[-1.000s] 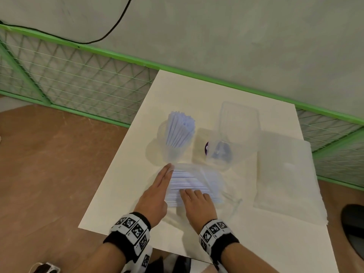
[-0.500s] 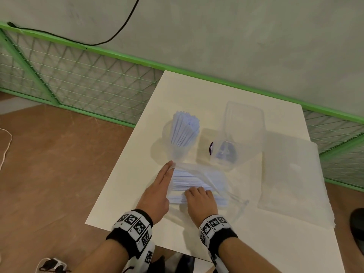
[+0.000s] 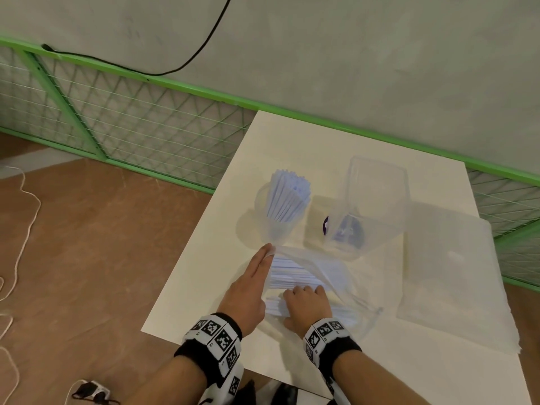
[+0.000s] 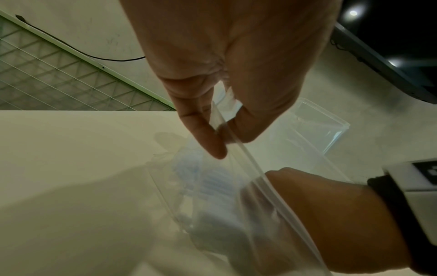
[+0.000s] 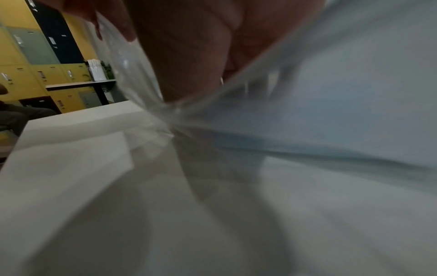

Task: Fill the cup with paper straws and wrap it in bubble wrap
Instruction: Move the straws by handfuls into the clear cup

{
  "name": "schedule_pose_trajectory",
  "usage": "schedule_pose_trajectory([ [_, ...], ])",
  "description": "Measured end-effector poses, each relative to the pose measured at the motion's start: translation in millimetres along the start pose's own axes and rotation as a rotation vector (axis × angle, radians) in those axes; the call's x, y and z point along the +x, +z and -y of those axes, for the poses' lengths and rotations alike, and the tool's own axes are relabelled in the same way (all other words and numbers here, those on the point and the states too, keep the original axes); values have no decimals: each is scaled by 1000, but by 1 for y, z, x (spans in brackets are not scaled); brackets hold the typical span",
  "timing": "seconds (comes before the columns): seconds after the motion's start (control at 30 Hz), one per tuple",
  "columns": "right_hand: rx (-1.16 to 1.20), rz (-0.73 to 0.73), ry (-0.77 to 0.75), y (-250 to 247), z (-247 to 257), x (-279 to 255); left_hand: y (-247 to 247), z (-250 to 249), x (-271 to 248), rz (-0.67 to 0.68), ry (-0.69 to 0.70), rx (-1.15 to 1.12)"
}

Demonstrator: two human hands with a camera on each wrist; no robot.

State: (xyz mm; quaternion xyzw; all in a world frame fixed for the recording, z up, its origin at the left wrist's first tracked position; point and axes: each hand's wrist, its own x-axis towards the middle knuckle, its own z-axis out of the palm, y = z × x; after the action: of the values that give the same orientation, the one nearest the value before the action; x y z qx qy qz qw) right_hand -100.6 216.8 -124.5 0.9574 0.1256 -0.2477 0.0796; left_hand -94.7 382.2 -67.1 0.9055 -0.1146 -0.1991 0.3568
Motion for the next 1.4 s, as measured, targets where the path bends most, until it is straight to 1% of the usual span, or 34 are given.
schedule_pose_trajectory([
  [0.23, 20, -22, -29, 3, 0, -10, 0, -1, -1, -10, 25, -8],
  [0.37, 170, -105, -12, -2, -5, -17, -2, 1, 0, -22, 41, -25],
  [0.47, 373, -186, 47, -11, -15, -22, -4, 1, -1, -31, 34, -38],
  [0.5, 458, -232, 62, -13, -17, -23, -4, 1, -1, -34, 32, -42],
  [0.57, 690, -394, 47, -20, -20, -29, -5, 2, 0, -42, 47, -41],
  [0.63, 1008, -548, 27, -27, -15, -39, -5, 4, 1, -49, 51, -34],
  [0.67, 1139, -599, 46, -30, -13, -43, -5, 4, 1, -54, 55, -29],
  [0.73, 1274, -621, 104, -29, -7, -46, -5, 4, 2, -59, 65, -26],
  [0.8, 1289, -597, 176, -18, -8, -45, -6, 2, 2, -60, 69, -22],
  [0.87, 1222, -541, 260, -11, -14, -44, -7, 2, 3, -58, 72, -19],
  [0.9, 1190, -517, 269, -12, -17, -45, -7, 1, 3, -57, 75, -18],
  [0.97, 1167, -514, 227, -21, -21, -50, -7, 2, 3, -56, 73, -19],
  [1.03, 1215, -516, 185, -29, -22, -55, -7, 1, 4, -52, 66, -22],
  [1.1, 1216, -454, 144, -30, -21, -57, -8, 0, 4, -48, 63, -24],
  [1.17, 1195, -398, 137, -32, -22, -58, -8, -1, 4, -41, 62, -21],
  [1.23, 1157, -377, 105, -50, -28, -57, -7, -2, 3, -41, 56, -20],
  [1.3, 1172, -431, 64, -88, -38, -58, -8, -1, 4, -41, 34, -24],
  [1.4, 1308, -631, -20, -160, -58, -62, -9, 1, 3, -34, 18, -25],
])
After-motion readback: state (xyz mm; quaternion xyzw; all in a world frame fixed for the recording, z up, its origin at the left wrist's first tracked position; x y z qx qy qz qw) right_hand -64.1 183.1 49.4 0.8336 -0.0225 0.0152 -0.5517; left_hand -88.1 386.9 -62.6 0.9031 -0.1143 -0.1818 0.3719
